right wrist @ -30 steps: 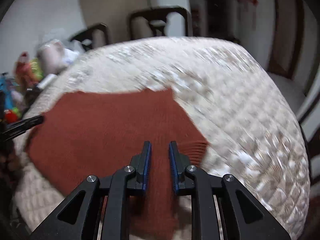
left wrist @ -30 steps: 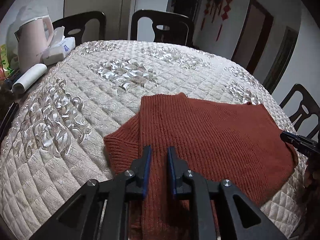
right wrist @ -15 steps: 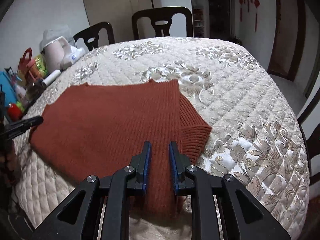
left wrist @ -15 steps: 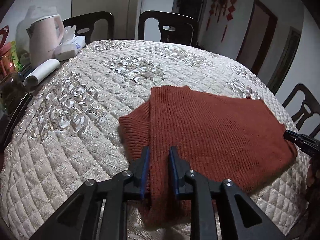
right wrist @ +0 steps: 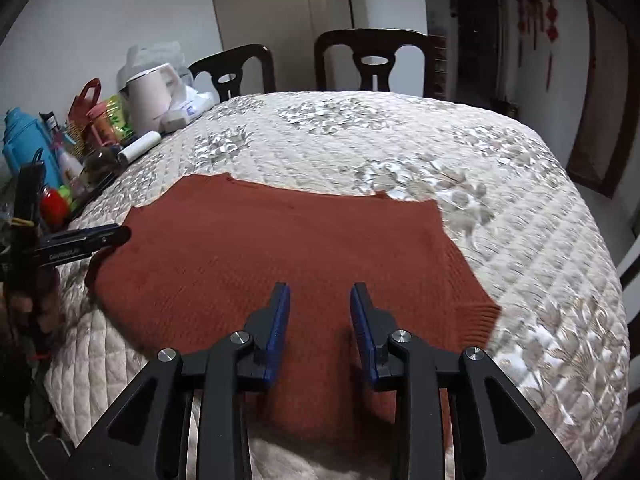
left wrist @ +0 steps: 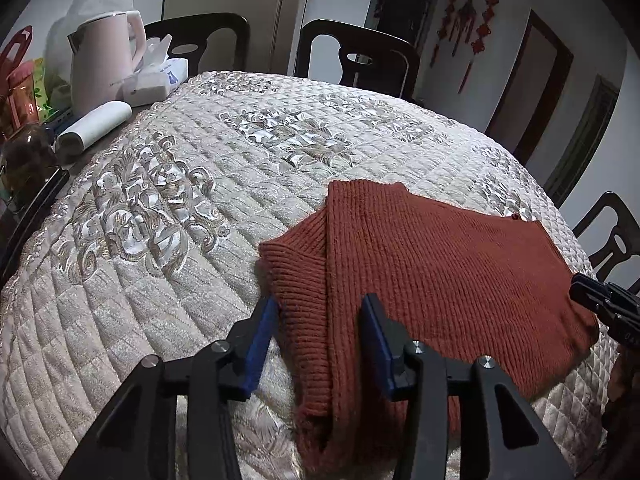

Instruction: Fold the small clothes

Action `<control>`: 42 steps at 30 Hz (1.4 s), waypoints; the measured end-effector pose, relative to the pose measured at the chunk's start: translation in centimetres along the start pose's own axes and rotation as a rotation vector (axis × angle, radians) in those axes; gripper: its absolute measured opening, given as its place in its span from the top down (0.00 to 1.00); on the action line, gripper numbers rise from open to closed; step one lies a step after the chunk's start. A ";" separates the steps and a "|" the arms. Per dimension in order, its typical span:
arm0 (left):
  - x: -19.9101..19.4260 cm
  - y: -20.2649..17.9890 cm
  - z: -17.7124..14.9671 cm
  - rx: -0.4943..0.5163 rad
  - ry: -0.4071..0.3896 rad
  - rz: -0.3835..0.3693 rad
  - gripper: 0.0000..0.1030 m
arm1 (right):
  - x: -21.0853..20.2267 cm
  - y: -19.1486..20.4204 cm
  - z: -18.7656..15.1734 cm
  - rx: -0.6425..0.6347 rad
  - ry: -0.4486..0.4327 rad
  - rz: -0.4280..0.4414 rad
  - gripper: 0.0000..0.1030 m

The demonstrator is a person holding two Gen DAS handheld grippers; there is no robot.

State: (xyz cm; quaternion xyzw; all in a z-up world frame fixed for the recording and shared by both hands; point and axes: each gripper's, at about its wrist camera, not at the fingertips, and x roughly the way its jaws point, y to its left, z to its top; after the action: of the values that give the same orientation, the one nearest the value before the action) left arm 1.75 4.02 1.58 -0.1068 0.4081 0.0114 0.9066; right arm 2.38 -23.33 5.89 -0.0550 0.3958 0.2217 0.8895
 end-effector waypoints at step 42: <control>1.1 1.2 0.9 -0.060 0.011 -0.114 0.45 | 5.6 6.7 2.7 -0.131 0.056 0.076 0.69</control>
State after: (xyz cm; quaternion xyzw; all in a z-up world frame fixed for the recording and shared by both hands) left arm 2.99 5.32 1.10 -0.1572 0.4057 -0.0284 0.8999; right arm 4.56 -14.66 4.18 -0.1042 0.4070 0.2789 0.8636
